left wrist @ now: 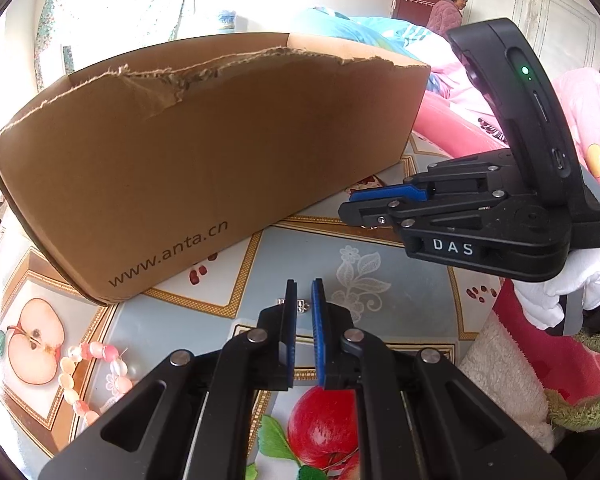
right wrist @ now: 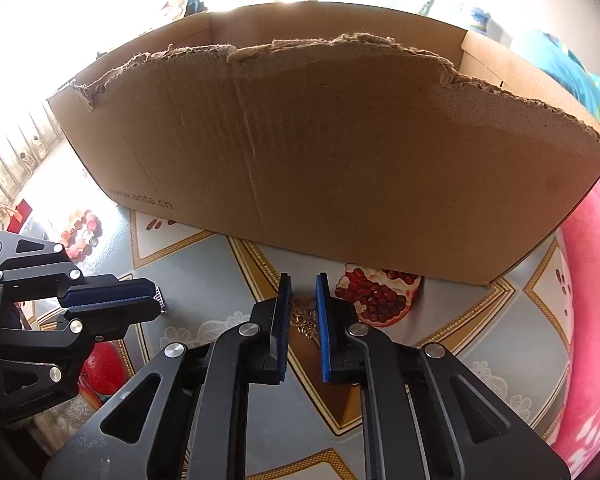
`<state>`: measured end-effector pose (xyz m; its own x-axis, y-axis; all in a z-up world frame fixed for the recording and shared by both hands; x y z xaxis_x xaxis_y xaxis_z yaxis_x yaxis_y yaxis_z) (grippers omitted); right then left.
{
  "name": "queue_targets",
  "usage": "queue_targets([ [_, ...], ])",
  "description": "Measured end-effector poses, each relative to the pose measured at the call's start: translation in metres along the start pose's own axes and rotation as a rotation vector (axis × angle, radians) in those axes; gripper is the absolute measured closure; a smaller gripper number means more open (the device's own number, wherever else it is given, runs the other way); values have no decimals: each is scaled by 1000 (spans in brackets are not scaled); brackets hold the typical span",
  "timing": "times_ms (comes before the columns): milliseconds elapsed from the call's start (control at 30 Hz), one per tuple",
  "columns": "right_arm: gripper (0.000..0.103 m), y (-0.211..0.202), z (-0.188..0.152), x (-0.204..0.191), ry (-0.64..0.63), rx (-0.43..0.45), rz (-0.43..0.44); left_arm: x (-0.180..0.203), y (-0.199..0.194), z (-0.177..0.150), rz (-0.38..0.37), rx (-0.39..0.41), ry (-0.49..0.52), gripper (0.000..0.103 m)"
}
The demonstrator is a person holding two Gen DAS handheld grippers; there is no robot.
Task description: Organize jewelry
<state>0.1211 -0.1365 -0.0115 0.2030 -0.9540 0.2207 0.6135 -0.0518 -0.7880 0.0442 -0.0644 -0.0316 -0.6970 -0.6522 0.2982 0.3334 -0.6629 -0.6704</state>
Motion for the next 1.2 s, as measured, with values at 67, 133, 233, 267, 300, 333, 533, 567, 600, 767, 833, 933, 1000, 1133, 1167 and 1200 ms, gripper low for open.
queue_targets([
  [67,93,3,3,0,8,-4,3,0,-1,-1,-1,0,0,96],
  [133,93,5,7,1,22,-6,8,0,-2,-2,-3,5,0,96],
  [233,93,2,13,4,46,3,15,-1,-5,-3,-4,13,1,96],
  [267,93,0,15,6,54,8,15,-1,-6,-3,-4,14,1,96],
  [300,93,-2,18,7,64,12,16,0,-6,-3,-4,14,2,96],
  [333,93,-4,21,9,77,17,20,0,-6,-3,-4,15,4,96],
  [533,93,-18,31,20,157,38,14,3,-8,-5,-7,20,8,96],
  [567,93,-18,30,23,170,35,12,3,-9,-5,-6,21,8,96],
  [600,93,-17,28,25,182,29,8,4,-9,-5,-6,21,9,96],
  [767,93,-24,-12,48,212,-25,-30,5,-14,-5,0,27,19,96],
  [833,93,-22,-19,52,220,-39,-43,6,-18,-5,2,30,21,96],
  [933,92,-21,-22,53,238,-43,-56,7,-23,-7,8,28,28,96],
  [1000,91,-22,-22,55,252,-37,-56,9,-26,-9,12,24,35,96],
  [1133,89,-34,-27,54,280,-17,-37,10,-27,-11,28,6,38,89],
  [1167,89,-39,-33,53,286,-10,-30,10,-26,-11,35,3,37,85],
  [1200,88,-41,-34,52,292,-4,-24,9,-26,-10,37,1,35,85],
])
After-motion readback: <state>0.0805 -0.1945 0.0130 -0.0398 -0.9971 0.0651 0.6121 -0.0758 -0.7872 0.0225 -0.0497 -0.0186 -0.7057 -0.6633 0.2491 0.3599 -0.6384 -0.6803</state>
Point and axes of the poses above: each gripper's, at about its wrist camera, not at the fingertips, and y roughly the way its jaws point, x to its right, z to its top, the point moved 2 cm from there along y, roughly the way its jaws point, and after that the axes turned 15 degrees about -z, right-handed, at the moved point
